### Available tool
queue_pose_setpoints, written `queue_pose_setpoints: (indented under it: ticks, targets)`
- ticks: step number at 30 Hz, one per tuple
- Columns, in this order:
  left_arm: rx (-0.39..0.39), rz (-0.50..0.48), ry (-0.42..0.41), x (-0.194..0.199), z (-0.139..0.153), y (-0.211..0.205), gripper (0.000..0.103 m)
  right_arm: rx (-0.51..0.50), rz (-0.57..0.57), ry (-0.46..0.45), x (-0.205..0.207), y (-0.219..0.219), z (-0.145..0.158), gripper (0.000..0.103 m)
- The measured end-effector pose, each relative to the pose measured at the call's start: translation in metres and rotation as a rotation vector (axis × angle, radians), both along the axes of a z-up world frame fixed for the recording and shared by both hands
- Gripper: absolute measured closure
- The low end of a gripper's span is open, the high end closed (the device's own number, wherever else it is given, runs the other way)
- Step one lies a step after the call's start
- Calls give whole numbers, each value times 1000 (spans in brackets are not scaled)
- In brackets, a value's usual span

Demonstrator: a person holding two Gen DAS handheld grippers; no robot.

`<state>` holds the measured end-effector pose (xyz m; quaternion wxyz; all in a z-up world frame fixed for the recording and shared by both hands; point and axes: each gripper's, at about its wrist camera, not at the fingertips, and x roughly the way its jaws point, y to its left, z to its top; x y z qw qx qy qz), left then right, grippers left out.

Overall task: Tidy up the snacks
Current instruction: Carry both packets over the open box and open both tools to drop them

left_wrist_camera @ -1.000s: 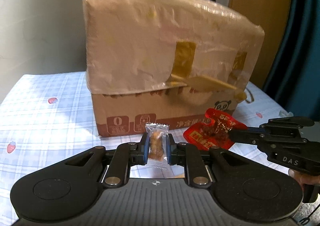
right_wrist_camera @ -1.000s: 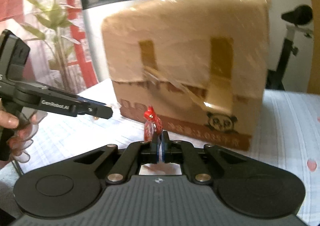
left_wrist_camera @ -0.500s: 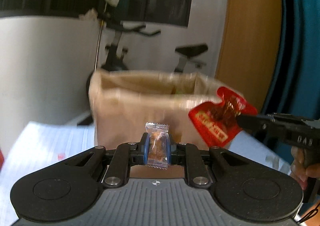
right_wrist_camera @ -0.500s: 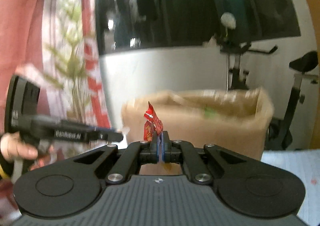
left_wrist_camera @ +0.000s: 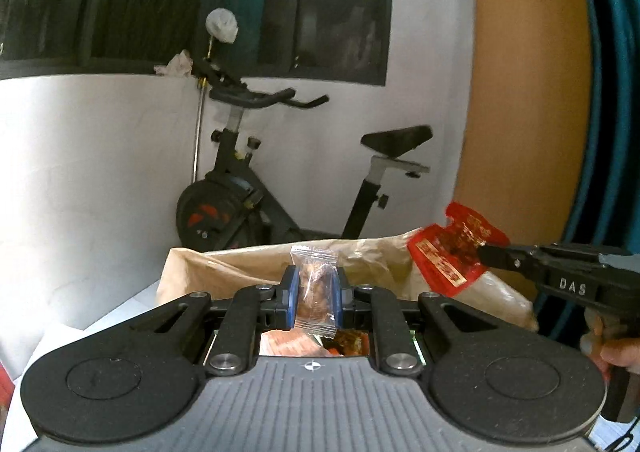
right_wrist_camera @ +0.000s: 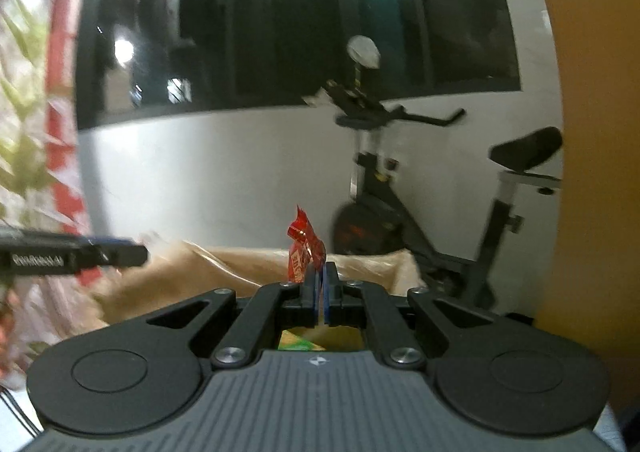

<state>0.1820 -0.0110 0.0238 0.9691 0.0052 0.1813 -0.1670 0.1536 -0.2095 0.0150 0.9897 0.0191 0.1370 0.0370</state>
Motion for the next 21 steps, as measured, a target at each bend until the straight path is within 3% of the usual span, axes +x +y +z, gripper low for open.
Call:
queue_pose_setpoints:
  ticks: [7, 9, 10, 15, 21]
  targets:
    - [24, 43, 51, 7, -11, 4, 81, -59, -31, 93, 7, -3, -24, 99]
    - [32, 43, 55, 5, -12, 7, 58, -37, -42, 93, 2, -6, -26, 89]
    - [35, 42, 53, 3, -12, 10, 55, -19, -39, 86, -1, -9, -26, 86]
    - [31, 38, 57, -8, -9, 20, 47, 9, -6, 54, -16, -9, -21, 67]
    - [7, 20, 40, -29, -3, 27, 41, 18, 45, 10, -44, 4, -19, 62]
